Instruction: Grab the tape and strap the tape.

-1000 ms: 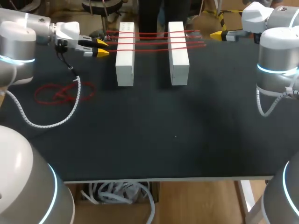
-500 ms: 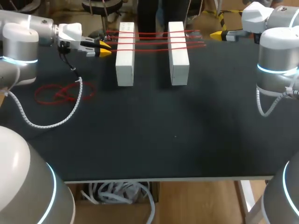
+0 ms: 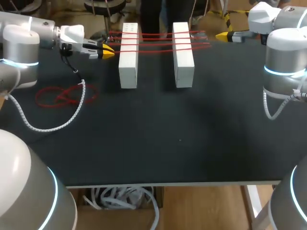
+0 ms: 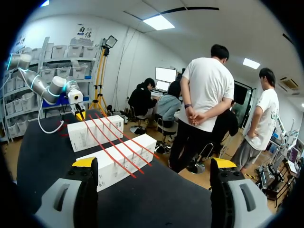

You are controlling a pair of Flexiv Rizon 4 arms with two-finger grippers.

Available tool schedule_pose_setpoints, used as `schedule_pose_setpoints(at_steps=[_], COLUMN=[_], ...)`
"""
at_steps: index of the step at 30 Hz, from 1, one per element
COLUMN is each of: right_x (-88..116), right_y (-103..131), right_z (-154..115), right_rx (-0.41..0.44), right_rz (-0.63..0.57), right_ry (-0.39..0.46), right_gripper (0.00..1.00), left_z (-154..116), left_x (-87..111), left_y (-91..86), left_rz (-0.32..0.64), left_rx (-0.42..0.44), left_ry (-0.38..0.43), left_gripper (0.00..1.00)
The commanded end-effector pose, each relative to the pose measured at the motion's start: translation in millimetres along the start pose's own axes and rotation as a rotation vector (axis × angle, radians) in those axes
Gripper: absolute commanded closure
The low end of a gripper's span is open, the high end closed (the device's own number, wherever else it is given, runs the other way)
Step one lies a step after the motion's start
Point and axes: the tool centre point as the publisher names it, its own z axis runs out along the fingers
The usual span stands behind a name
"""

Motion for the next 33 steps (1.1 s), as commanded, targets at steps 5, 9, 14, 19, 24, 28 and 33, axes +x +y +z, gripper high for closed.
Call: schedule_pose_setpoints(at_steps=[5, 9, 14, 19, 24, 28, 33], right_x=[0, 0, 0, 0, 0, 0, 0], right_y=[0, 0, 0, 0, 0, 0, 0], right_z=[-1, -1, -1, -1, -1, -1, -1], right_rx=[-0.002, -0.002, -0.002, -0.002, -0.002, -0.002, -0.002], right_rz=[0.000, 0.000, 0.000, 0.000, 0.000, 0.000, 0.000], right_ry=[0.001, 0.001, 0.001, 0.001, 0.001, 0.001, 0.001], right_gripper=[0.00, 0.00, 0.00, 0.00, 0.00, 0.00, 0.00], left_z=[4, 5, 7, 7, 1, -4, -7], left_x=[0.1, 4.1, 14.2, 25.5, 32.8, 34.9, 35.5], left_y=[-0.9, -10.4, -31.9, -54.4, -80.3, -98.9, -116.2], left_rz=[0.004, -0.004, 0.008, 0.014, 0.027, 0.035, 0.049], left_rx=[0.043, 0.124, 0.202, 0.249, 0.267, 0.277, 0.301], left_ry=[0.009, 0.016, 0.008, 0.009, 0.006, 0.006, 0.022], left_gripper=[1.00, 1.00, 1.00, 1.00, 1.00, 1.00, 1.00])
